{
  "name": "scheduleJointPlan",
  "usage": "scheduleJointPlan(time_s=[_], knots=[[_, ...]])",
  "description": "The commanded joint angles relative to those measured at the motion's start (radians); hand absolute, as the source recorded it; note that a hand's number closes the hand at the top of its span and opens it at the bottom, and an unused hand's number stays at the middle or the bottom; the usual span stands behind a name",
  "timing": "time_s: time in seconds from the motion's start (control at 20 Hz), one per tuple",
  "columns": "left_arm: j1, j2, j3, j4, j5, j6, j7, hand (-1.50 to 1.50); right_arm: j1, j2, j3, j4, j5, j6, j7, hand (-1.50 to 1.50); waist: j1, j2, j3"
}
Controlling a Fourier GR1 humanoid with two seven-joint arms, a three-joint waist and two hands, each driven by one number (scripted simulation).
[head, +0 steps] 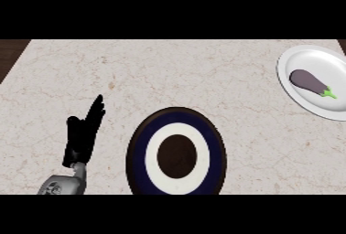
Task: Pick the eggplant from the plate and place it in the plate
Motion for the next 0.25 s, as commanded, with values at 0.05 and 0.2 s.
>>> scheduleJointPlan(time_s=[0.05, 0.2], knots=[[-0.001, 0.000, 0.001, 0.015, 0.002, -0.009, -0.009, 0.00, 0.016, -0.010, -0.005, 0.001, -0.001, -0.020, -0.005, -1.50, 0.002, 0.002, 0.000], [-0.001, 0.009, 0.000, -0.025, 0.003, -0.010, 0.016, 0.00, 0.020, -0.022, 0.004, 0.006, 0.010, -0.051, 0.016, -1.50, 0.019, 0.001, 0.002]])
